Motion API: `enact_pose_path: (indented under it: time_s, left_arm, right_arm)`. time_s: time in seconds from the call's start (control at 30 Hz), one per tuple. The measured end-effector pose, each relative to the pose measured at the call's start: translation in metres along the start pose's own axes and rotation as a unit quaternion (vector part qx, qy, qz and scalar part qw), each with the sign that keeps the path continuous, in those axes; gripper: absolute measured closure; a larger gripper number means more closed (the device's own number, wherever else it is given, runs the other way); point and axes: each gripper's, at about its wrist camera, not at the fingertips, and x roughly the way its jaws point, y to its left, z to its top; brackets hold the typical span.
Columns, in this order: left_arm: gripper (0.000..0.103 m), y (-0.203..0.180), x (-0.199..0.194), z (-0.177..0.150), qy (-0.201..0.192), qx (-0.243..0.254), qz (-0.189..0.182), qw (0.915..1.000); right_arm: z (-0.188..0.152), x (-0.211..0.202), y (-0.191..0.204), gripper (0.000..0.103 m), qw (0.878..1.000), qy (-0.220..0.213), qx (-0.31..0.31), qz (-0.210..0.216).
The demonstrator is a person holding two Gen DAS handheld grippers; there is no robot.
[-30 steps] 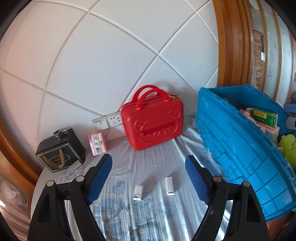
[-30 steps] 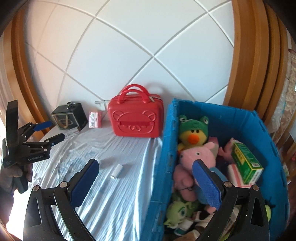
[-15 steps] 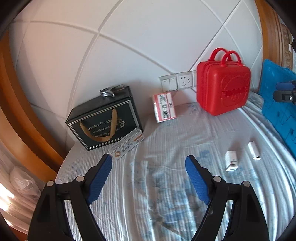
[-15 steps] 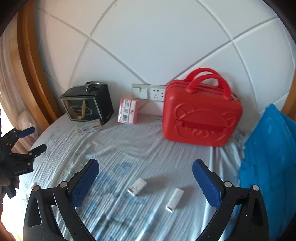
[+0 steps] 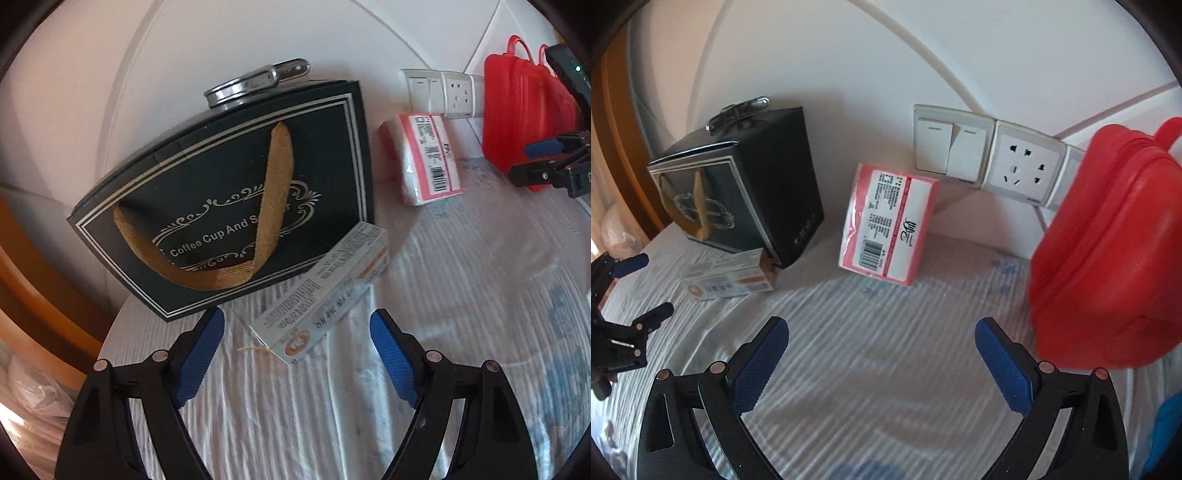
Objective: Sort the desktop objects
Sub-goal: 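Grasp the long white medicine box with the left tool while the right tool grasps a pink-white tissue pack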
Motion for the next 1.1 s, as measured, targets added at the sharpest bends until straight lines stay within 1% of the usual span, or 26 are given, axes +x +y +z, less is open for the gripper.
enact_pose_path:
  time_s: [0.1,0.17,0.23,0.3,0.37,0.4,0.47,0.53,0.6,0.63,0.67,0.7,0.73,0.87,0.93,1.0,1.1]
  left_arm:
    - [0.022,0.008,0.023,0.003,0.005,-0.005,-0.011,0.9999]
    - [0.022,0.003,0.038,0.004,0.017,0.009,-0.012,0.9997]
    - [0.022,-0.001,0.046,0.005,0.013,0.013,-0.020,0.9996]
    - [0.022,-0.006,0.051,0.005,0.012,0.011,-0.029,0.9994]
    - [0.022,-0.013,0.060,0.002,0.026,0.020,-0.028,0.9991]
    - [0.022,-0.017,0.063,0.001,0.028,0.025,-0.026,0.9989]
    - [0.022,-0.021,0.063,0.001,0.024,0.030,-0.026,0.9989]
    - [0.022,-0.022,0.063,0.001,0.023,0.025,-0.026,0.9991]
    - [0.022,-0.021,0.064,0.002,0.024,0.013,-0.025,0.9993]
    - [0.023,-0.021,0.062,0.002,0.022,0.006,-0.031,0.9993]
    - [0.030,-0.022,0.060,0.003,0.018,0.003,-0.037,0.9991]
    - [0.044,-0.024,0.058,0.002,0.015,0.000,-0.042,0.9990]
    - [0.051,-0.024,0.056,0.002,0.014,-0.003,-0.044,0.9989]
    - [0.058,-0.020,0.047,-0.002,0.011,-0.032,-0.057,0.9978]
    - [0.068,-0.020,0.038,-0.006,0.008,-0.044,-0.062,0.9971]
    - [0.070,-0.021,0.028,-0.010,0.009,-0.052,-0.060,0.9968]
    - [0.070,-0.026,0.010,-0.017,0.007,-0.050,-0.062,0.9968]
  right_arm:
    - [0.011,0.035,-0.005,0.001,1.000,0.005,0.019,-0.002]
    - [0.018,0.054,-0.011,0.001,0.999,0.006,0.045,-0.003]
    - [0.025,0.071,-0.015,0.001,0.998,0.007,0.064,-0.005]
    - [0.032,0.085,-0.016,0.001,0.997,0.006,0.080,0.002]
    - [0.037,0.099,-0.014,0.001,0.996,0.010,0.087,0.011]
    - [0.040,0.106,-0.013,0.001,0.996,0.015,0.088,0.005]
    - [0.044,0.114,-0.013,0.001,0.995,0.009,0.103,-0.004]
    - [0.049,0.123,-0.013,0.001,0.993,0.010,0.119,-0.014]
    - [0.054,0.135,-0.011,0.001,0.992,0.023,0.118,-0.025]
    - [0.057,0.139,-0.010,0.001,0.993,0.028,0.113,-0.035]
    - [0.059,0.142,-0.010,0.001,0.993,0.029,0.108,-0.045]
    - [0.061,0.143,-0.010,0.005,0.993,0.033,0.104,-0.044]
    - [0.062,0.144,-0.010,0.014,0.994,0.039,0.100,-0.038]
    - [0.051,0.133,-0.010,0.019,0.995,0.038,0.084,-0.040]
    - [0.041,0.125,-0.011,0.020,0.996,0.038,0.080,-0.033]
    - [0.030,0.115,-0.011,0.020,0.996,0.039,0.071,-0.025]
    - [0.008,0.094,-0.012,0.020,0.997,0.040,0.069,-0.005]
